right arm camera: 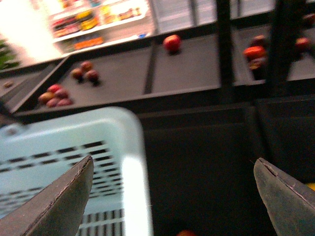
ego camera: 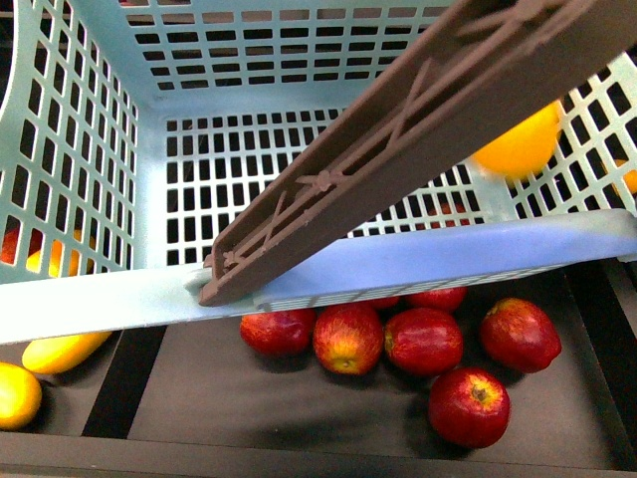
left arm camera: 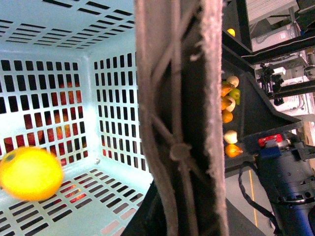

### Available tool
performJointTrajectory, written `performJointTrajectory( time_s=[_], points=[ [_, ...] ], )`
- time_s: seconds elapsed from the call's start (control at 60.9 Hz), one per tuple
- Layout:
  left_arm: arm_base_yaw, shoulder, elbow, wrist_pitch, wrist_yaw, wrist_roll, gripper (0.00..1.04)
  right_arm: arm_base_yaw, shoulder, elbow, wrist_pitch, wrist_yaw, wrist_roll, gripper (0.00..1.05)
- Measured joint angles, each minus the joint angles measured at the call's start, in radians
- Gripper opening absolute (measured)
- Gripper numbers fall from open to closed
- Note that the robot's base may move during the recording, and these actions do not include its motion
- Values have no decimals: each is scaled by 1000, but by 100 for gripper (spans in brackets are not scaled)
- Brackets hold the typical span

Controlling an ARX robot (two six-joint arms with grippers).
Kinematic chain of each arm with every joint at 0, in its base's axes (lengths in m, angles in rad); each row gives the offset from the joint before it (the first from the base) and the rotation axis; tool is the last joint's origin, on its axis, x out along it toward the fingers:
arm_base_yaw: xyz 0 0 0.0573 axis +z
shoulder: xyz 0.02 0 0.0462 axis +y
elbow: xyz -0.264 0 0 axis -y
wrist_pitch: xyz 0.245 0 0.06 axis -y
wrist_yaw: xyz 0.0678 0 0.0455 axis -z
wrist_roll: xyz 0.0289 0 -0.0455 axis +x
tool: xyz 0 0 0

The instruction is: Pick lemon and mango into basket

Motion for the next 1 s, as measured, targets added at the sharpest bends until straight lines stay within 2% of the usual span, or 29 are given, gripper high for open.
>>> performJointTrajectory(
  time_s=[0.115,0.197,0.279,0.345,0.526,0.575,0.673,0.755,1.002],
  points=[
    [0,0,0,0,6,-3,5,-68,-27,-32,9,58,11,96],
    [0,0,0,0,6,-3,5,-74,-28,-40,14,37,4,95],
    [-3,0,0,0,8,-2,5,-79,-42,-87,81,-101,-89,82],
    [-3,0,-1,0,10,-6,5,-73,-77,-144,104,-122,-151,72],
    [0,0,-1,0,2,-5,5,-61,-181,-282,138,-110,-205,42],
    [0,0,-1,0,2,-5,5,-35,-208,-315,140,-61,-208,34],
    [0,0,-1,0,2,-5,5,-9,-252,-365,140,-55,-215,19],
    [0,0,-1,0,7,-5,5,-2,-317,-420,137,-53,-223,2],
    [0,0,-1,0,6,-6,5,-2,-474,-518,74,-50,-224,2]
  ],
)
